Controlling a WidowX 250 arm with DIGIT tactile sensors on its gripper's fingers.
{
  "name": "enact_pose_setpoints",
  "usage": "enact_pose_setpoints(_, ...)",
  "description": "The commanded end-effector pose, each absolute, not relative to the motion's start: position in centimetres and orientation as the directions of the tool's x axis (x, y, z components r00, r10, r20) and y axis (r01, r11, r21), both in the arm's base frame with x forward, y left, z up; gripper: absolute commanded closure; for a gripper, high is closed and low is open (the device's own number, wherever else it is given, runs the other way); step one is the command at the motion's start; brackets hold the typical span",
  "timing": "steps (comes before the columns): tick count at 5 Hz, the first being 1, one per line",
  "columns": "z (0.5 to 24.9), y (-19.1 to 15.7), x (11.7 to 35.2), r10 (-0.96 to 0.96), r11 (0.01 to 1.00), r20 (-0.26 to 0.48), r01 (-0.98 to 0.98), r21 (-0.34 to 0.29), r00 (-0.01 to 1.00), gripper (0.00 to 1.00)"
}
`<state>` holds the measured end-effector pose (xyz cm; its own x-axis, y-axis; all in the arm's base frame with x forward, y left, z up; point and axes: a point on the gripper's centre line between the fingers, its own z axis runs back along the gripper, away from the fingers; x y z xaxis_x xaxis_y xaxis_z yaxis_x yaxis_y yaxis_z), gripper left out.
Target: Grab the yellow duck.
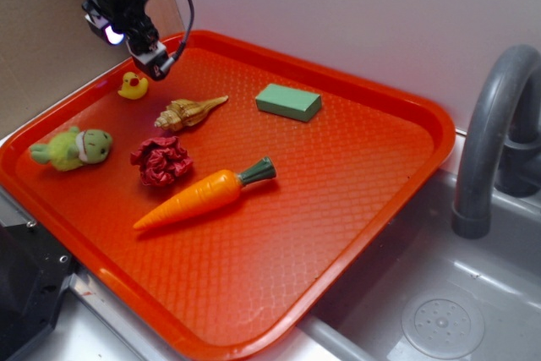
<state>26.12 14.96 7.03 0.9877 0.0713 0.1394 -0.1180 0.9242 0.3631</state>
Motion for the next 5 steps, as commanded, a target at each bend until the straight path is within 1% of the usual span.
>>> enact_pose_setpoints(1,6.7,15.9,25.5,0.079,0.937,-0.025,-0.066,0.343,0.997,0.0)
enact_pose_setpoints(2,6.0,16.2,25.4,0.094,0.923,-0.022,-0.079,0.376,0.995,0.0)
enact_pose_setpoints(3,5.4,16.4,25.6,0.107,0.916,-0.016,-0.092,0.391,0.994,0.41)
enact_pose_setpoints(4,5.4,16.2,25.5,0.101,0.913,0.007,-0.095,0.396,0.995,1.0)
enact_pose_setpoints(5,5.7,15.9,25.4,0.086,0.925,-0.017,-0.074,0.372,0.996,1.0)
